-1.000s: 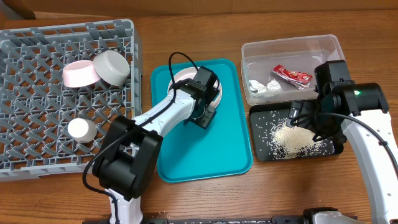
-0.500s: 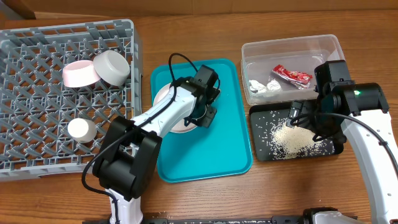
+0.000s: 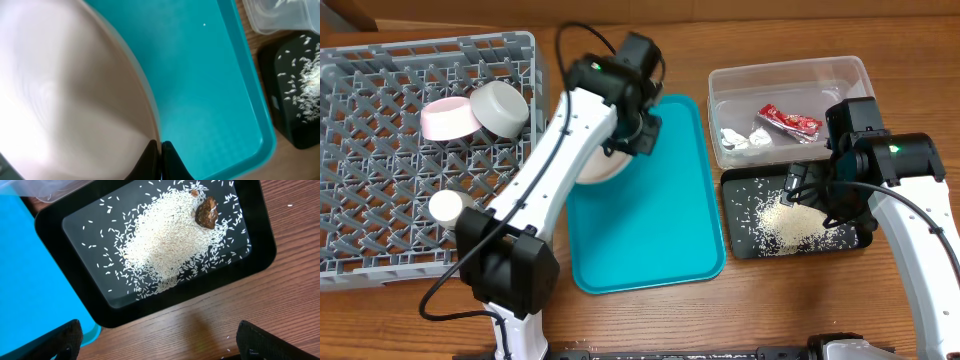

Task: Sort waste into correct bins and load items into the dishwasher
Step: 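Carry the white plate and stand it upright in the dish rack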

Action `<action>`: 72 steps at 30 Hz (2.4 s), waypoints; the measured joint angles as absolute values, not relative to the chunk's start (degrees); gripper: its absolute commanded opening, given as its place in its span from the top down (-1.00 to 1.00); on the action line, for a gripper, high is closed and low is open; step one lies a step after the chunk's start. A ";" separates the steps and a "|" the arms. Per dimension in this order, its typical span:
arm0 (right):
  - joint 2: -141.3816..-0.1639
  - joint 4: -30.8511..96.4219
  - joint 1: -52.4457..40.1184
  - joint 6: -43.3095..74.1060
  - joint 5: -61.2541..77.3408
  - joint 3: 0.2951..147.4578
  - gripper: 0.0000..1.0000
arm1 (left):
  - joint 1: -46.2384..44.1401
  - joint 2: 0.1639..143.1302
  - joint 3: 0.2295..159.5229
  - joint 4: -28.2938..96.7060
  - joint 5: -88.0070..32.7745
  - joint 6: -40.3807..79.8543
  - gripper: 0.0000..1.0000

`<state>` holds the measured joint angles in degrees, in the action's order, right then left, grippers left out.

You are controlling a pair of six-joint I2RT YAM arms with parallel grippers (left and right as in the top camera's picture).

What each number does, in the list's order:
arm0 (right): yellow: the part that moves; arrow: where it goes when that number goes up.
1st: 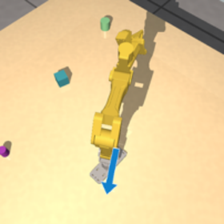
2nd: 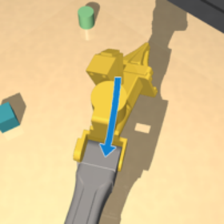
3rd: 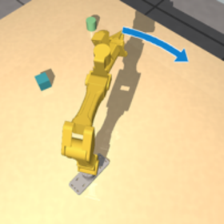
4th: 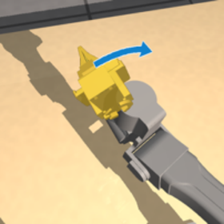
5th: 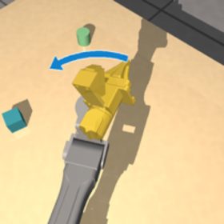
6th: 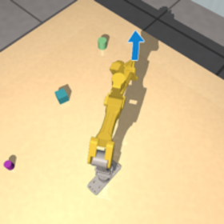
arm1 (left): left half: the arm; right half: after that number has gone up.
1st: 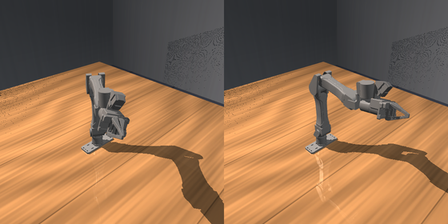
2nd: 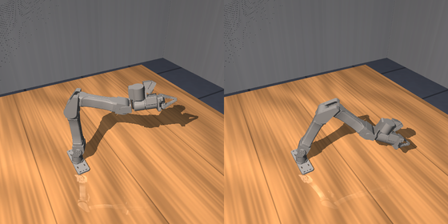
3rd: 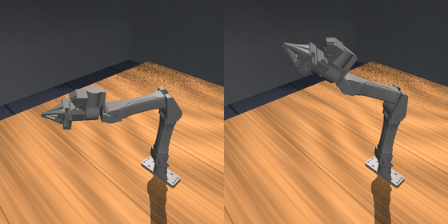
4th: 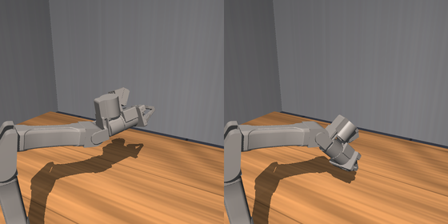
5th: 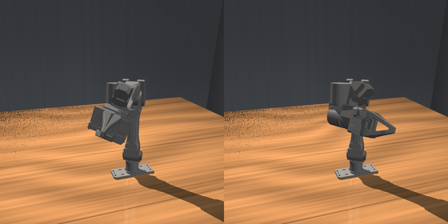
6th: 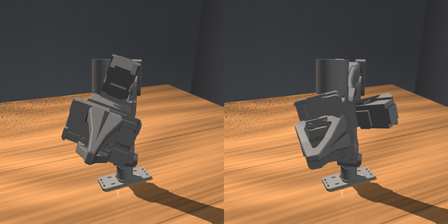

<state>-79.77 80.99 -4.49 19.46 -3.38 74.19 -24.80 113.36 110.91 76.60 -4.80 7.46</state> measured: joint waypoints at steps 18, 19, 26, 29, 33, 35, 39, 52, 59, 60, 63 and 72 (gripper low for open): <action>-79.77 81.10 -4.49 19.44 -3.40 74.19 -1.00 | -0.45 108.97 114.43 88.16 -31.92 -2.07 0.92; -79.77 81.14 -4.49 19.46 -3.38 74.19 -1.00 | 0.58 108.97 114.43 88.66 -33.61 -3.44 0.91; -79.77 81.36 -4.49 19.44 -3.40 74.19 -1.00 | 6.92 108.75 110.52 89.84 -44.75 -12.43 0.92; -79.77 81.54 -4.49 19.46 -3.40 74.19 -1.00 | 9.56 108.75 106.17 89.60 -48.60 -15.42 0.92; -79.77 81.56 -4.49 19.44 -3.40 74.19 -1.00 | 13.52 108.75 100.92 89.58 -52.42 -18.72 0.92; -79.77 81.58 -4.49 19.42 -3.40 74.19 -1.00 | 15.53 108.75 98.80 89.60 -54.17 -20.18 0.84; -79.77 81.56 -4.49 19.44 -3.40 74.19 -1.00 | 19.27 108.75 95.79 90.21 -58.43 -22.79 -0.01; -79.77 79.77 -4.49 19.46 -3.18 74.19 -1.00 | 26.24 106.56 94.74 94.87 -64.77 -27.77 -1.00; -79.77 65.91 -5.50 18.55 6.09 74.19 -1.00 | 23.83 98.78 94.74 82.83 -45.04 -14.70 -1.00; -79.77 63.99 -6.07 18.00 7.14 74.19 -1.00 | 23.11 98.04 94.74 82.15 -40.66 -11.40 -0.99; -79.79 58.08 -8.25 15.57 9.26 74.19 -1.00 | 20.75 96.95 94.74 81.91 -27.83 -2.09 -1.00; -80.23 58.83 -9.69 9.23 10.09 74.19 -1.00 | 18.35 96.86 94.72 90.98 -5.85 10.63 -1.00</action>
